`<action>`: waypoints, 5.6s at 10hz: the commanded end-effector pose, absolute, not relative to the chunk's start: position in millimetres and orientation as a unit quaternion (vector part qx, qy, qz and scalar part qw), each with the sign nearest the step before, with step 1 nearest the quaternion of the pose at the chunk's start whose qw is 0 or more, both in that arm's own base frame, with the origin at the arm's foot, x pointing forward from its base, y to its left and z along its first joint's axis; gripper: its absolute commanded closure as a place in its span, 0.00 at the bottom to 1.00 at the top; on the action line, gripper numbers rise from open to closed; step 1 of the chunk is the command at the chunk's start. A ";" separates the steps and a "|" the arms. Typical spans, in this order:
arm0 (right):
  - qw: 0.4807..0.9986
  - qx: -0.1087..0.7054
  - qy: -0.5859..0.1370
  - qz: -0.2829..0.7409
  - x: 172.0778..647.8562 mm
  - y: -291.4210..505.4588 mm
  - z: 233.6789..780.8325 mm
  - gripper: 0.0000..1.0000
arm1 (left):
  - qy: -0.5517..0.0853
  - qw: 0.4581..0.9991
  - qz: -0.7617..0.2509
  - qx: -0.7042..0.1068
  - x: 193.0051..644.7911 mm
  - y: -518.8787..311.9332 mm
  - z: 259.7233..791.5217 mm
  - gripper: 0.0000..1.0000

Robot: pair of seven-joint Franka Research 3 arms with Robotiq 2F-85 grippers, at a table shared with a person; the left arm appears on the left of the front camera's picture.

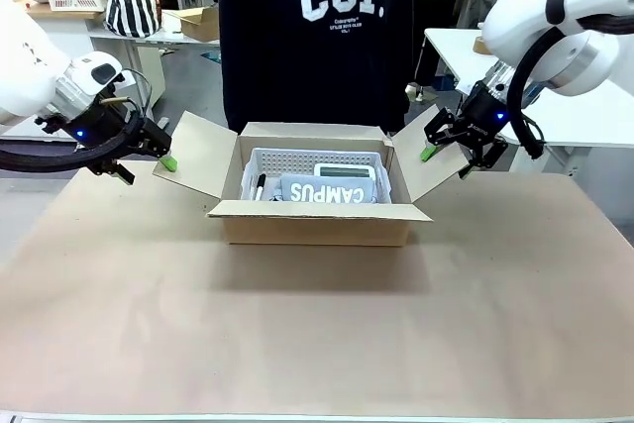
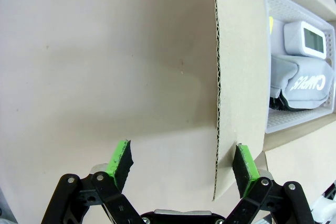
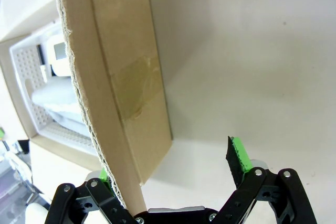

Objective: Pack the gift set into the box.
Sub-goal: Lift both hands away from the flaps of the Package Box, then press and hold the closed box until the human finishes sealing it.

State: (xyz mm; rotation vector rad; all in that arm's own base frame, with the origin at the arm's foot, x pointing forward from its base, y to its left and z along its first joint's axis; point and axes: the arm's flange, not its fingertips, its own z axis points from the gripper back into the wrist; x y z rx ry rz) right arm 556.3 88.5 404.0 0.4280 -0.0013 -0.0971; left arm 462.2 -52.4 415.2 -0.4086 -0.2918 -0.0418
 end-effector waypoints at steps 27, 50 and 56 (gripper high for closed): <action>0.770 0.636 0.019 0.048 362.9 -19.3 530.8 0.00 | -0.222 0.732 -0.298 -0.570 295.0 -13.4 529.1 0.00; 0.770 0.636 0.019 0.048 362.9 -19.3 530.8 0.00 | -0.222 0.732 -0.298 -0.570 295.0 -13.4 529.1 0.00; 0.770 0.636 0.019 0.048 362.9 -19.3 530.8 0.00 | -0.222 0.732 -0.298 -0.570 295.0 -13.4 529.1 0.00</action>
